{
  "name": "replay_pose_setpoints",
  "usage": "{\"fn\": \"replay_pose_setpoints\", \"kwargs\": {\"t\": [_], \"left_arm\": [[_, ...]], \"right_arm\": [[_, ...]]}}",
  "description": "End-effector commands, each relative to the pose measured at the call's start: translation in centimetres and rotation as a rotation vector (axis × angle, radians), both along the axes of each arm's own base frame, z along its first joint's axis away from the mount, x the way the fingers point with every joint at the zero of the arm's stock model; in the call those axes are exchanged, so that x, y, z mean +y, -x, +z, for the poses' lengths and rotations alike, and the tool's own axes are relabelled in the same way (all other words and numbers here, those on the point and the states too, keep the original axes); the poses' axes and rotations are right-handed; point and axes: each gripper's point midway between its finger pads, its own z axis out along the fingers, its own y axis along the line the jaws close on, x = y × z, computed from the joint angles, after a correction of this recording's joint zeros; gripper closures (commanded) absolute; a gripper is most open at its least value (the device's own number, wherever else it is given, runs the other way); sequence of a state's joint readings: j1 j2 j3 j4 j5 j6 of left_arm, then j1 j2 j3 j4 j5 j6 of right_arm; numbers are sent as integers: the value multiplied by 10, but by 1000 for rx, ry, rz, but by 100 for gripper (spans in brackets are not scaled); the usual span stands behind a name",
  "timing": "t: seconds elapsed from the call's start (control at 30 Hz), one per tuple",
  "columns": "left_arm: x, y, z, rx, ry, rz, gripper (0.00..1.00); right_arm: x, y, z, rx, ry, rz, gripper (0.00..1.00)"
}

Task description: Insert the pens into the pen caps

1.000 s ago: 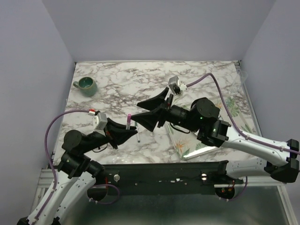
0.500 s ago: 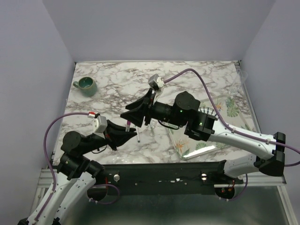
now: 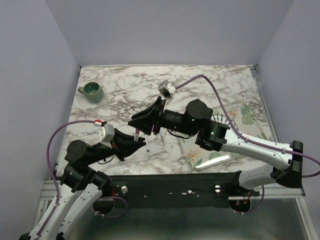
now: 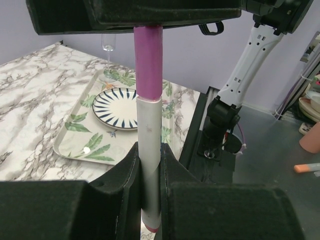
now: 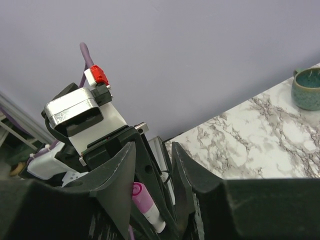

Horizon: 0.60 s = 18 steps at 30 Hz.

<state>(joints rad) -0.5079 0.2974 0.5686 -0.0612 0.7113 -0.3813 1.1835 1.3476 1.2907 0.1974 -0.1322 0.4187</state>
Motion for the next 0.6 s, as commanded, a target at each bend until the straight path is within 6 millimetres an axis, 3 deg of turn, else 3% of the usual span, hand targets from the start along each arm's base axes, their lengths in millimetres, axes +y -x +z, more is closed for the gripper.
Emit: {"fn": "replay_pose_setpoints", "kwargs": {"t": [0.0,0.23,0.43,0.57], "left_arm": [[1,6,6,-29,6,-17,100],[1,6,6,-28,6,-21,100],[1,8,6,-34,7,-23,100],[1,7,6,-34,5,-23,100]], "right_arm": [[1,8,-8,11,2,37,57],[-1,8,-8,21,-4,30,47],[-6,3,7,10,-38,-7,46],[-5,3,10,5,-32,-2,38]]}}
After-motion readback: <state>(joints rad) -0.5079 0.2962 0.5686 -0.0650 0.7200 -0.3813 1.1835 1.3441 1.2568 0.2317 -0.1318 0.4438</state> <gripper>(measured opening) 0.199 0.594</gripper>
